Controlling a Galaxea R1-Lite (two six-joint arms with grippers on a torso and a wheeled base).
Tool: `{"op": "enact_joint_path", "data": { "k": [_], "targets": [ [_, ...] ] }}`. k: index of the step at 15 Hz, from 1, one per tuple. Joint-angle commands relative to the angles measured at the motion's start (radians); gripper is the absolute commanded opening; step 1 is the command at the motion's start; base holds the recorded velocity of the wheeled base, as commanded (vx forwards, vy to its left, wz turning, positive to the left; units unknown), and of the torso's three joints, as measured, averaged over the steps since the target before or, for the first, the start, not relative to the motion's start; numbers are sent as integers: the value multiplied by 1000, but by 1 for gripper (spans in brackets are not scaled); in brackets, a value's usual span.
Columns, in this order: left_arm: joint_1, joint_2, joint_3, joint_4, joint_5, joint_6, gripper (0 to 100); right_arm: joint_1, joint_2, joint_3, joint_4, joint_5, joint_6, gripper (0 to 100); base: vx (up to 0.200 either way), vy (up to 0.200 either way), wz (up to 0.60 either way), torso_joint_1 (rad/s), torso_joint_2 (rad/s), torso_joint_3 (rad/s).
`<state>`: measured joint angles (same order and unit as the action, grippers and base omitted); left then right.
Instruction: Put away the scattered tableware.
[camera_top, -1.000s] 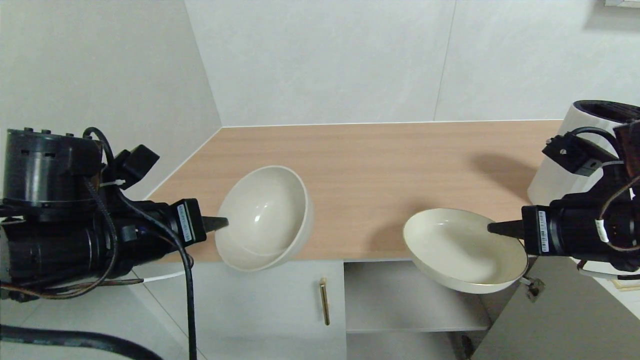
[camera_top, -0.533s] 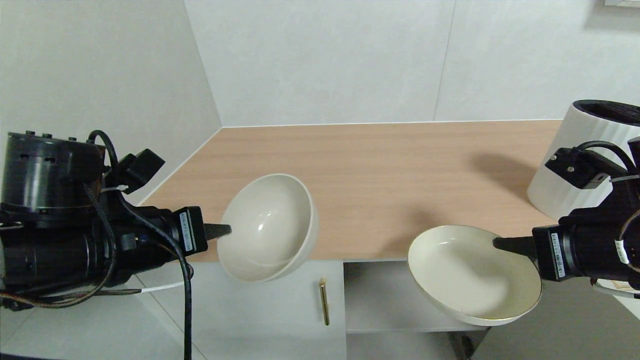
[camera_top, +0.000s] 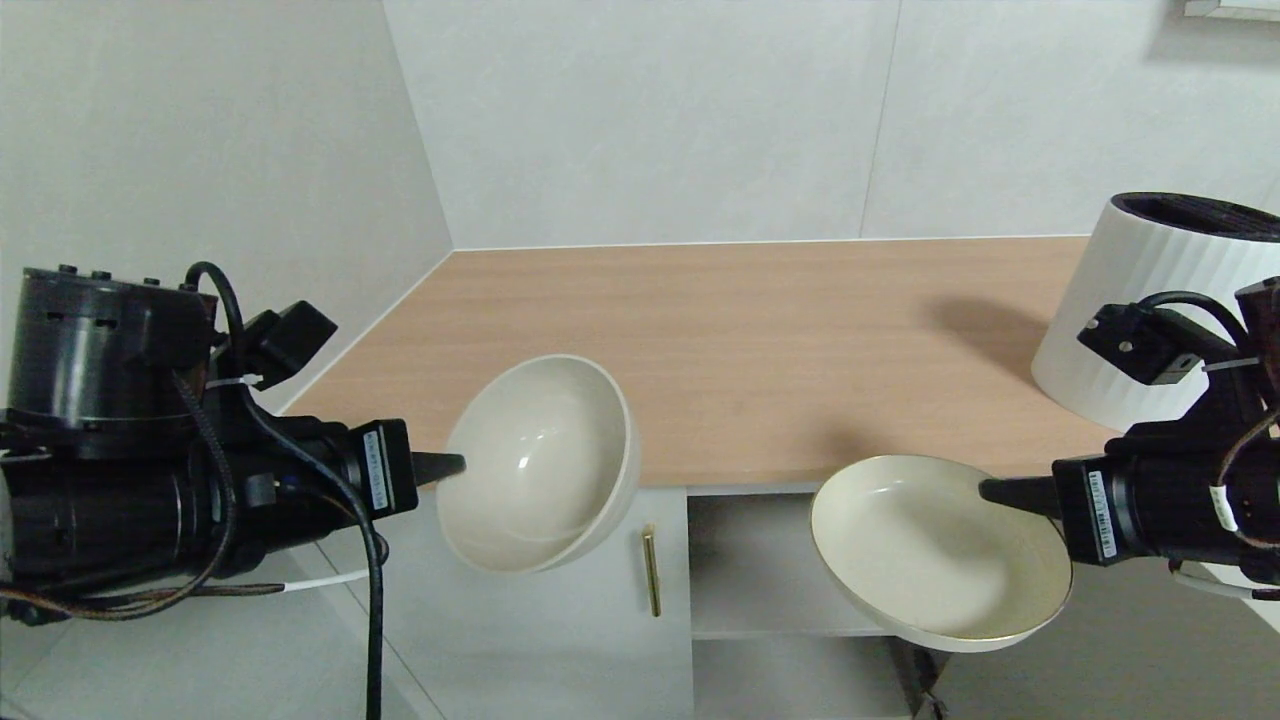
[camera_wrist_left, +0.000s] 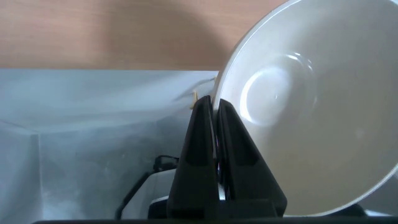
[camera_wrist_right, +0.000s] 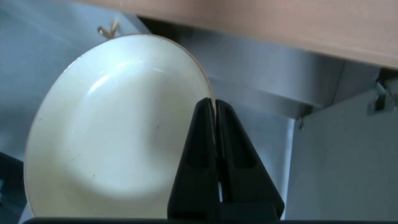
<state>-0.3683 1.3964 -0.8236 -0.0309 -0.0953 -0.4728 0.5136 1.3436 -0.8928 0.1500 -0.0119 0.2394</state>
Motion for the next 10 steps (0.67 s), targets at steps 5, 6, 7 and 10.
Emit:
{"op": "enact_joint_path", "data": {
  "k": [5,6,7,10],
  "targets": [
    [-1,3,20,0,-1,46,0,0,43,35,-58,0,-2,0,0,0,0,0,0,0],
    [-3,4,24,0,-1,56,0,0,51,35,-59,-3,0,0,0,0,0,0,0,0],
    [-9,6,24,0,-1,57,0,0,57,35,-59,-3,0,0,0,0,0,0,0,0],
    [-11,9,24,0,-1,57,0,0,62,37,-59,-3,0,0,0,0,0,0,0,0]
  ]
}}
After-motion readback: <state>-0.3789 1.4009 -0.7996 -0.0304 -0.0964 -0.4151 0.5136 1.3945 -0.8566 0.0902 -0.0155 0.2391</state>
